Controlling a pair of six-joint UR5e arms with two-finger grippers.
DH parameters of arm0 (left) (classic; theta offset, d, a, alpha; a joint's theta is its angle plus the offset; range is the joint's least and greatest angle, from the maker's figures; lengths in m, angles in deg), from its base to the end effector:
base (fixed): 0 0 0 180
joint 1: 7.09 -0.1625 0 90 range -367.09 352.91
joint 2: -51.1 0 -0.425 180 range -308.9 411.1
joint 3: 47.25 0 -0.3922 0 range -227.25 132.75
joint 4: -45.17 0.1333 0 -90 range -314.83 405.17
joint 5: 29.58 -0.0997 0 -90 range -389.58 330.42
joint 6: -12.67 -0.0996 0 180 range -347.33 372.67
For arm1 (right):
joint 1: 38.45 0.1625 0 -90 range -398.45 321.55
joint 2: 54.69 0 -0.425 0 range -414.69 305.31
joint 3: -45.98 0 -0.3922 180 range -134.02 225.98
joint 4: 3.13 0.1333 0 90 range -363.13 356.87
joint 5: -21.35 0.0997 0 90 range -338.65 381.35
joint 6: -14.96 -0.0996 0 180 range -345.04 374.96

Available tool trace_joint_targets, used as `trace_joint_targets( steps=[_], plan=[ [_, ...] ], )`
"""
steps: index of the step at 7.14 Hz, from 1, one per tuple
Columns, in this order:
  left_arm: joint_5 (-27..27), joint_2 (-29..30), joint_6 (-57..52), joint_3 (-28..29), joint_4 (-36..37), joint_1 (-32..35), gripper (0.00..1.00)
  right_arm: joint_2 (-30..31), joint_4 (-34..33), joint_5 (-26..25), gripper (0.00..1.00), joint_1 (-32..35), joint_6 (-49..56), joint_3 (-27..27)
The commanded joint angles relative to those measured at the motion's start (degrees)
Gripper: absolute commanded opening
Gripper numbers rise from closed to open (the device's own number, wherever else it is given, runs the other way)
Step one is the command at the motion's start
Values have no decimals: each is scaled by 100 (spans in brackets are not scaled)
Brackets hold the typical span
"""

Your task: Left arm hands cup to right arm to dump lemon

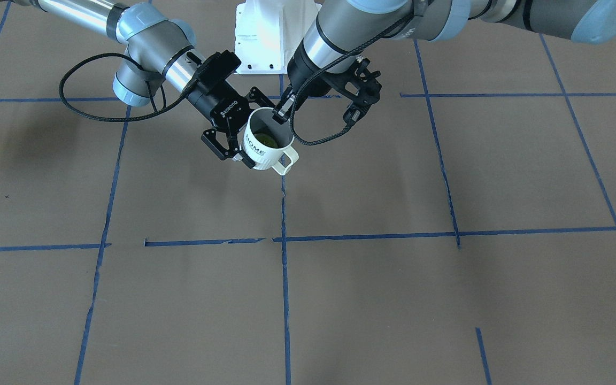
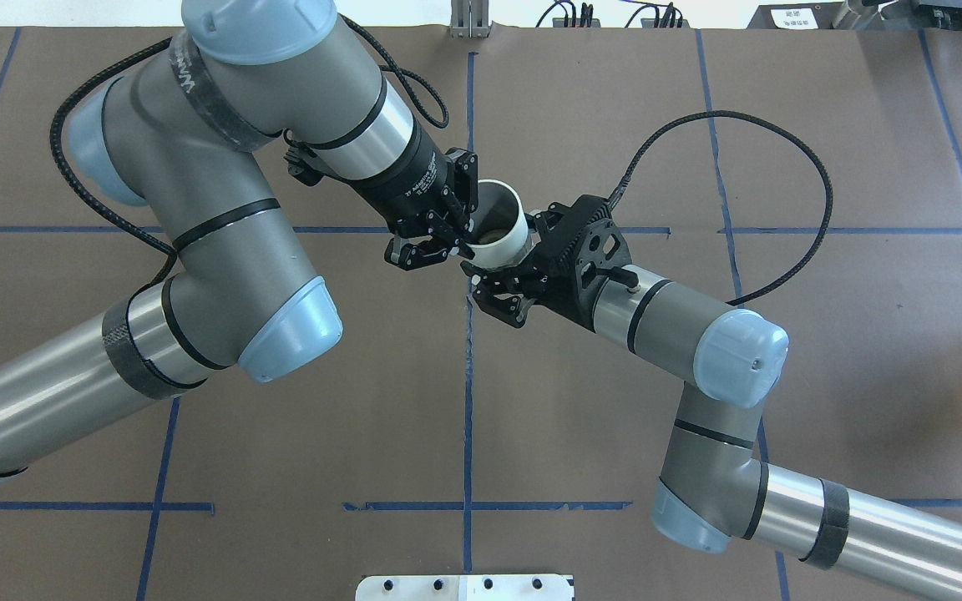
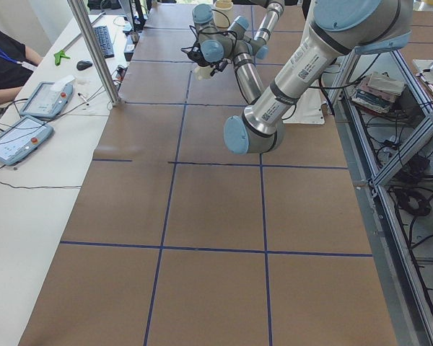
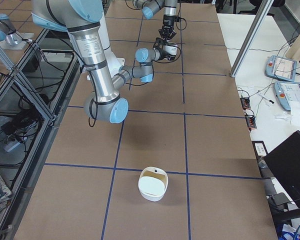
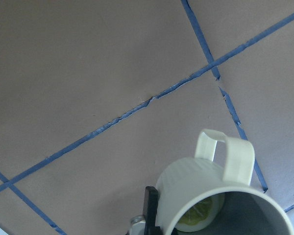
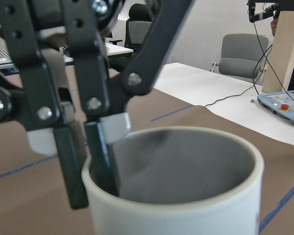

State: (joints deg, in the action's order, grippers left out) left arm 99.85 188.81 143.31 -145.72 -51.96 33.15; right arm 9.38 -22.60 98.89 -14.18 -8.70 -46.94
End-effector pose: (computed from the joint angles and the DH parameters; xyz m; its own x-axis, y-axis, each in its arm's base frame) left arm 0.4480 -0.4709 0.0681 0.2173 -0.8429 -0.4922 0.2732 0.5366 -0.7984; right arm -0.4916 -0.3915 0.2413 0.4857 -0.7621 0.4282 -0.3750 0.2607 0.8896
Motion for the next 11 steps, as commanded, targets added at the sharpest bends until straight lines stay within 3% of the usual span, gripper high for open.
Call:
trace_joint_targets(
  steps=[1,3,4,8,11],
  plan=[
    [3,-43,-266,-14,-219,27,100,44,4,7,8,-89,-16,2],
    [850,-278,-617,-32,-211,647,100,79,-48,7,8,-124,36,10],
    [1073,-698,-1028,-250,-202,860,100,97,-66,7,6,-107,45,10],
    [646,-2192,-5072,-498,-123,950,100,210,-795,7,3,489,-173,19],
    [-460,-2914,-7870,-498,-44,976,100,1174,-734,16,4,1341,-992,-86]
  ],
)
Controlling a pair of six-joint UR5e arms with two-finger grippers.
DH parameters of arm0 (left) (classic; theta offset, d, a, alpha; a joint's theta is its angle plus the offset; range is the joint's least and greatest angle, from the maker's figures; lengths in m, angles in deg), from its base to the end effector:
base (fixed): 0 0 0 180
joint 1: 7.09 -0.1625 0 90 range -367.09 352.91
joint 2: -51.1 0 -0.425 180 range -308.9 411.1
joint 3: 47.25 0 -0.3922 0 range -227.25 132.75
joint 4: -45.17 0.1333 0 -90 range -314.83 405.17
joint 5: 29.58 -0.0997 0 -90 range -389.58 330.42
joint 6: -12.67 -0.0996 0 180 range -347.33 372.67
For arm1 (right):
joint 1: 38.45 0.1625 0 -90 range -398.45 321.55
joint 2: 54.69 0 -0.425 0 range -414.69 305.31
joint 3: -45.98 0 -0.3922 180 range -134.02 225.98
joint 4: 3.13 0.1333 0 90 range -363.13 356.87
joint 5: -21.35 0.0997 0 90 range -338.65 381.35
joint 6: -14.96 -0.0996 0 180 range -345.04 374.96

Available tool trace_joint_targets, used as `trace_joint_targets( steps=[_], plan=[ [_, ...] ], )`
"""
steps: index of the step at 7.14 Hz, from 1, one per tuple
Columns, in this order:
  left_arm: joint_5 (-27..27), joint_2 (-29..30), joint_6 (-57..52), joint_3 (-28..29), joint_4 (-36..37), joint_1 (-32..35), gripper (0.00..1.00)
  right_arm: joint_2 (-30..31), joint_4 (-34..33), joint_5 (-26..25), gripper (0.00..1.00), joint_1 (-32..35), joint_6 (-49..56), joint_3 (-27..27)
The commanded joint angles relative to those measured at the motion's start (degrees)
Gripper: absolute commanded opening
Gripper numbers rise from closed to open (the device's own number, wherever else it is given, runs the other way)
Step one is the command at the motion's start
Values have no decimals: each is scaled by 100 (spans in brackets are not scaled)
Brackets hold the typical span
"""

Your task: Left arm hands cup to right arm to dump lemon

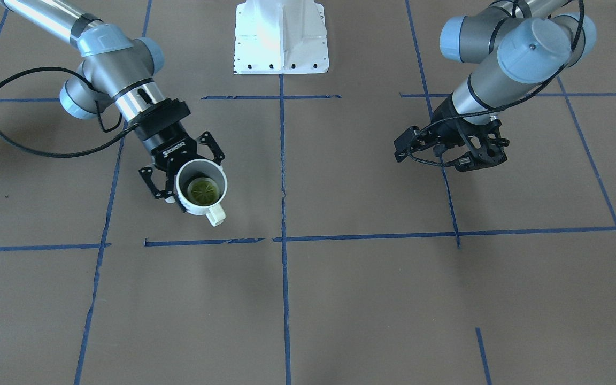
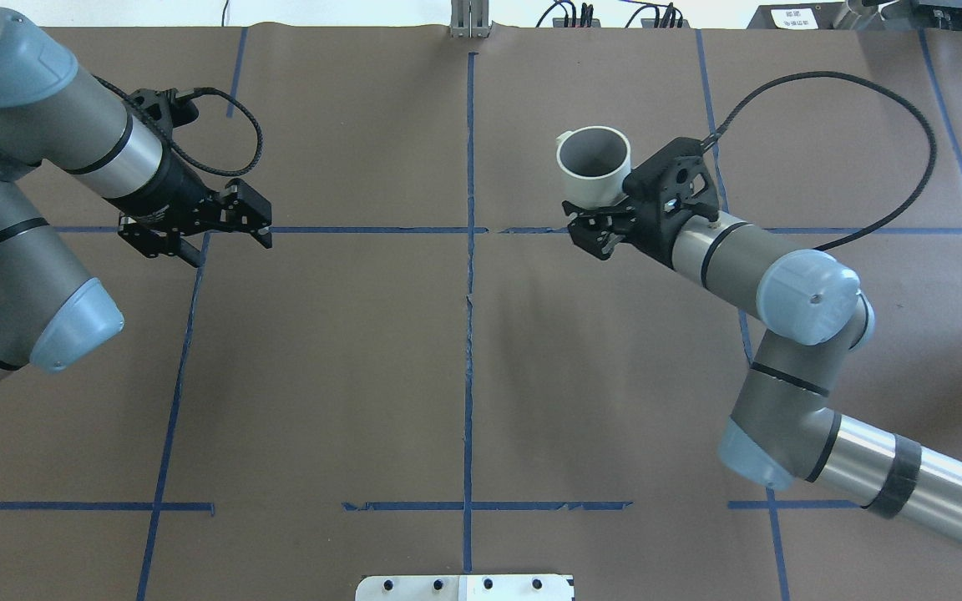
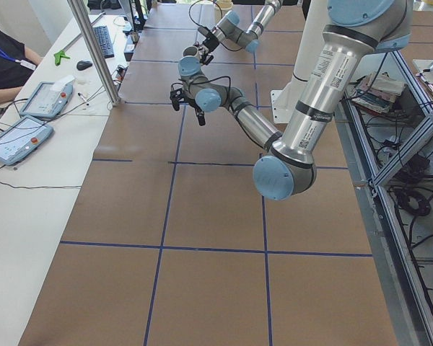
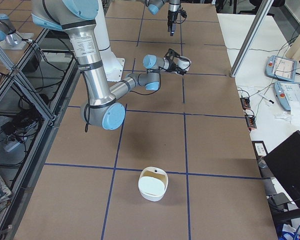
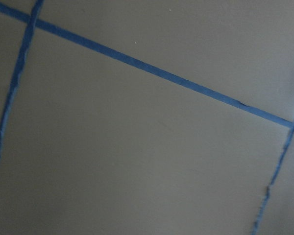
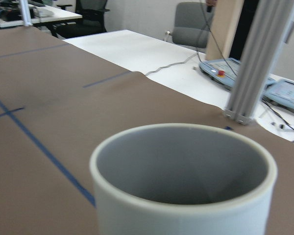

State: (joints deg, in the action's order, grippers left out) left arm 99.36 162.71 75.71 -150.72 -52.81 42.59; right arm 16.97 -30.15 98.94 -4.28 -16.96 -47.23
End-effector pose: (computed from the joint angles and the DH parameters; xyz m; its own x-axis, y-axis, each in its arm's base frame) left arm 0.3364 -0.5057 0.3208 0.5644 -0.1200 -0.8168 0.0668 0.9928 -0.0998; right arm -0.4135 -0.4677 0.3319 0.6575 -0.5556 0.5089 -0.3167 0.4092 0.8558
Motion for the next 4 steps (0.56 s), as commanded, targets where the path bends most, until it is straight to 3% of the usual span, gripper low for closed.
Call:
trace_joint_targets(
  steps=[1,2,4],
  plan=[
    [-414,-507,-1727,12,102,76,100,984,21,10,4,597,-288,-345],
    [-397,-527,-1934,12,173,181,100,1712,64,19,4,791,-333,-800],
    [-370,-527,-2085,20,296,208,100,2953,1532,19,4,899,-1153,-998]
  ],
)
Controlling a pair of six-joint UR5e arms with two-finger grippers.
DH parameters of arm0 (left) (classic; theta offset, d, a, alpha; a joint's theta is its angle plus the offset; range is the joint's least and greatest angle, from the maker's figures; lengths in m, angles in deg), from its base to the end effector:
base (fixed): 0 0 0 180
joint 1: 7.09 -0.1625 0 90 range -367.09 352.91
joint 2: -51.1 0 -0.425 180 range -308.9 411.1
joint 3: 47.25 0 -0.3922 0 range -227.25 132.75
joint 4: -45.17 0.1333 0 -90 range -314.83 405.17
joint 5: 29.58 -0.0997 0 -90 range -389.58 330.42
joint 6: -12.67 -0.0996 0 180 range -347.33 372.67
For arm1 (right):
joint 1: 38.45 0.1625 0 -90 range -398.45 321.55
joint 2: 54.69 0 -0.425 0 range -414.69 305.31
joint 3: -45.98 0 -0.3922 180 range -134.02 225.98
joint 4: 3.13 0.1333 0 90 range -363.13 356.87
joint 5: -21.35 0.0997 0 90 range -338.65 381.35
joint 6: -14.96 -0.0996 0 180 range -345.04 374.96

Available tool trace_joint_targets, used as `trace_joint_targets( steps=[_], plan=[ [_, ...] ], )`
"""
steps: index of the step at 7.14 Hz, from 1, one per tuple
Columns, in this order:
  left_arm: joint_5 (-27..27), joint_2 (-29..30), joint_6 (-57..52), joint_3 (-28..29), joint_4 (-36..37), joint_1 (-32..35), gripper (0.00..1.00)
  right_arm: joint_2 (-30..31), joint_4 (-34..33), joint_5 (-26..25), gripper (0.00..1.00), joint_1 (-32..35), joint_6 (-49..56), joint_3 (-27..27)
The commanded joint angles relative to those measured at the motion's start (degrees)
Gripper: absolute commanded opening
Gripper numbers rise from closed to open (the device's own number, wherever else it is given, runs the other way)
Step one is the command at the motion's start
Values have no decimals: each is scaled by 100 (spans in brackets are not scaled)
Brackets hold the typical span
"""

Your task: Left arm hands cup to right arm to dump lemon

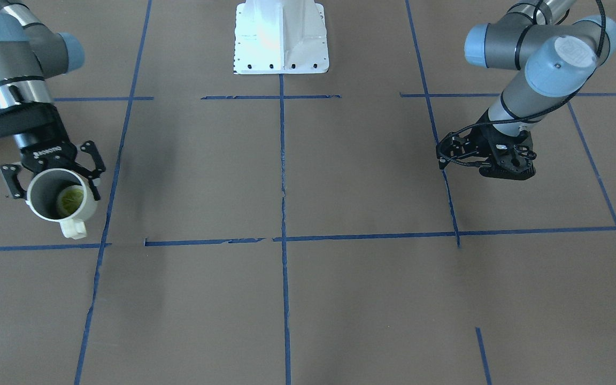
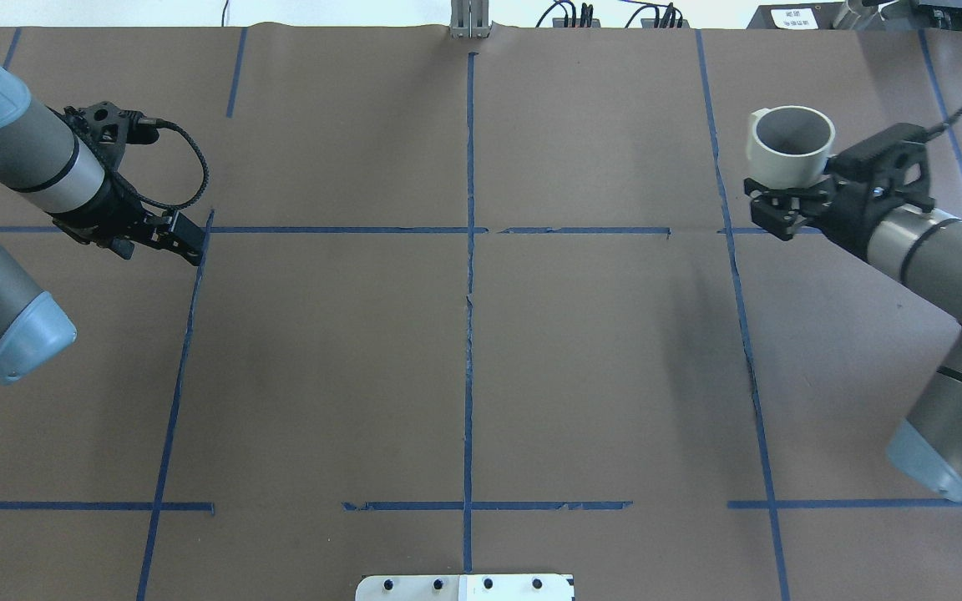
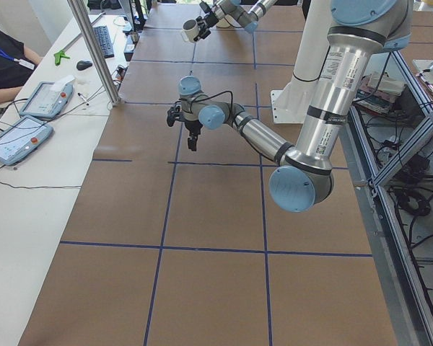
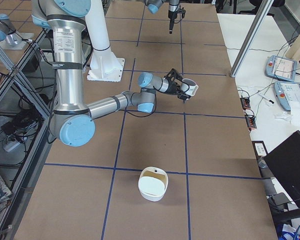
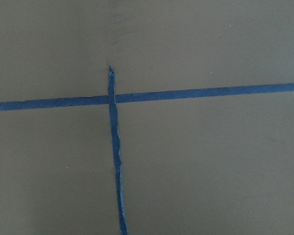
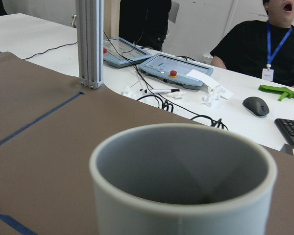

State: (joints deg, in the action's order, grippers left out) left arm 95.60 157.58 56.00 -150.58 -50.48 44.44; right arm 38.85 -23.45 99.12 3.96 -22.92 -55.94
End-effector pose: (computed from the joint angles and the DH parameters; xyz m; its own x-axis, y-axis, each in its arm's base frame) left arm 0.3072 -0.5086 0.3835 0.6619 0.1226 -0.7395 -0.0722 0.9924 0.1000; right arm -0.2485 -0.4361 0.4521 0.7348 -0.3735 0.5661 -0.3781 0.4674 0.7991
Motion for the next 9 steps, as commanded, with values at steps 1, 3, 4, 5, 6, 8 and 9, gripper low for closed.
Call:
trace_joint_targets(
  steps=[1,3,4,5,6,8,9],
  plan=[
    [6,-14,-115,24,64,24,100,1389,1733,2,3,74,-980,-101],
    [6,-14,-115,50,72,24,100,2315,3019,-25,11,153,-2034,48],
    [6,-14,-115,76,72,15,100,2414,3817,-16,19,188,-2474,606],
    [6,-5,-115,85,72,15,100,2397,5060,-7,15,293,-2557,1603],
    [6,-5,-115,94,72,15,100,2380,5577,2,13,337,-2653,2101],
    [6,21,-80,94,72,15,100,2310,6317,2,9,399,-4326,2621],
    [6,30,-62,103,72,15,100,2283,6521,-7,9,426,-4899,2790]
  ],
)
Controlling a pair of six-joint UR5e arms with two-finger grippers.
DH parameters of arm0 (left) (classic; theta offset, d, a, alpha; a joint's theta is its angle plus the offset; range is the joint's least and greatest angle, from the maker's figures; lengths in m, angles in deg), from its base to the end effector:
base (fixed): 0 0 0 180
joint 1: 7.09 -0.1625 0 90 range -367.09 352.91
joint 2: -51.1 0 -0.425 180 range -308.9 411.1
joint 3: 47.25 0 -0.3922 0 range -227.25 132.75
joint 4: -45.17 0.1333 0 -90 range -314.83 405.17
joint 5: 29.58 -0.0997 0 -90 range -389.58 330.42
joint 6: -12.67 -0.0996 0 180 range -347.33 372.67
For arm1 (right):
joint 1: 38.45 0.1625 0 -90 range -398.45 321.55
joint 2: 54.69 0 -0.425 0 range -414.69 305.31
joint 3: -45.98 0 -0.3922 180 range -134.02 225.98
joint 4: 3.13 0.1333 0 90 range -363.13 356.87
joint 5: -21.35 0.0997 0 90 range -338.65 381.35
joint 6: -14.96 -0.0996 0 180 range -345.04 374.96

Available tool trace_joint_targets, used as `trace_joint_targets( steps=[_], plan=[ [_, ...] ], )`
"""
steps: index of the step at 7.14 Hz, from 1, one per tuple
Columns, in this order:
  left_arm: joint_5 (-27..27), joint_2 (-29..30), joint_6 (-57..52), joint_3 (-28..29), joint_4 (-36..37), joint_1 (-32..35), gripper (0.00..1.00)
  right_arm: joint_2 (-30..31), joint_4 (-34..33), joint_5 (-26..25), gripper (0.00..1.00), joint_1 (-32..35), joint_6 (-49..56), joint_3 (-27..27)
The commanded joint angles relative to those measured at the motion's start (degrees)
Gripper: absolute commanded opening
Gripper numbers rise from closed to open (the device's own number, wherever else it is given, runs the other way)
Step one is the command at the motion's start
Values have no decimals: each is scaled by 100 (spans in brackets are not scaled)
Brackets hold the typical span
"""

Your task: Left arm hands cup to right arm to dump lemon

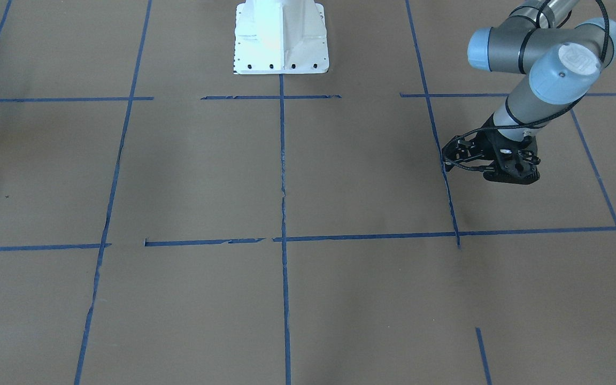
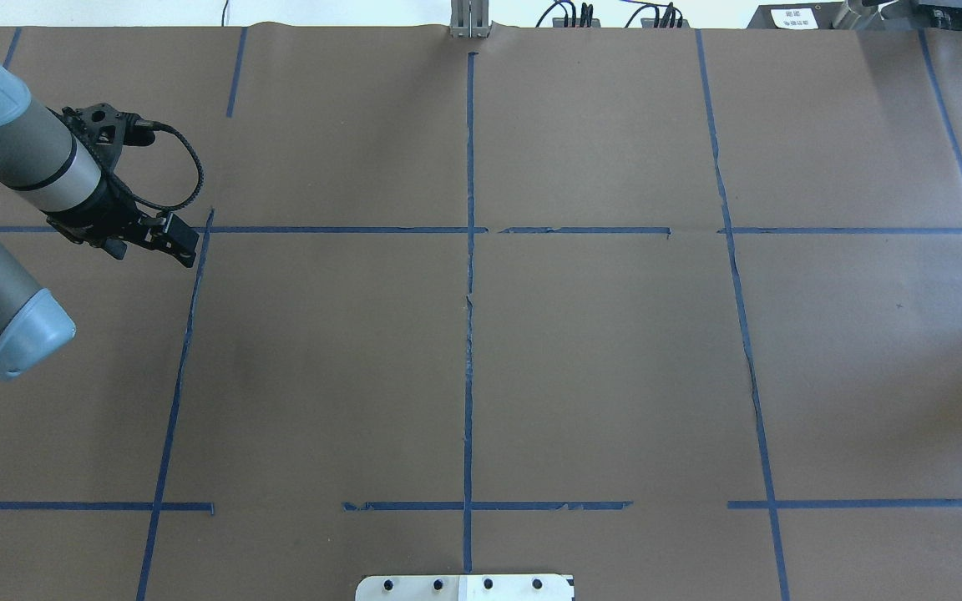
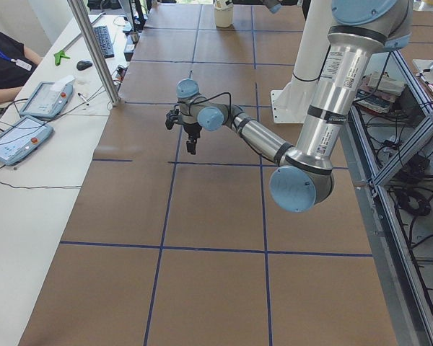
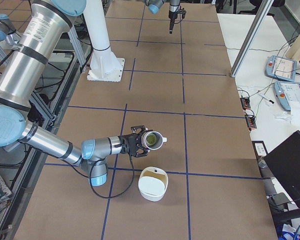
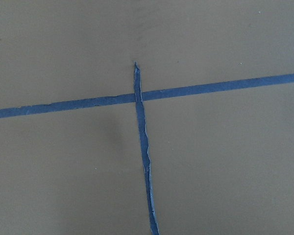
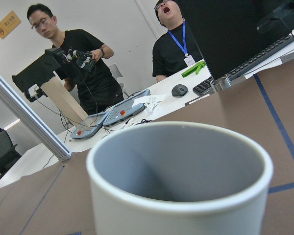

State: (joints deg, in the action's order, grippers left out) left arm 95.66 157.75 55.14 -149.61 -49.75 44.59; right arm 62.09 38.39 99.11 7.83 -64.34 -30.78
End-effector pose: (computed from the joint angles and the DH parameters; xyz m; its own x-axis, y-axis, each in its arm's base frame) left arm 0.3081 -0.5122 0.3913 0.6727 0.1204 -0.7300 -0.0817 0.9927 0.0885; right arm -0.0291 -0.2538 0.6919 0.1406 -0.1156 0.9833 -0.8413 0.5097 0.1801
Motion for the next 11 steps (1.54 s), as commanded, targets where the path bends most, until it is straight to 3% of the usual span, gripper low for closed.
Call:
trace_joint_targets(
  steps=[1,4,11],
  plan=[
    [0,22,33,6,0,0,100,-76,461,-15,10,109,-1720,319],
    [0,22,33,-3,0,9,100,-707,865,-24,12,504,-3525,985],
    [0,48,24,-100,281,53,100,-815,1543,-102,16,1138,-6726,1400]
  ],
)
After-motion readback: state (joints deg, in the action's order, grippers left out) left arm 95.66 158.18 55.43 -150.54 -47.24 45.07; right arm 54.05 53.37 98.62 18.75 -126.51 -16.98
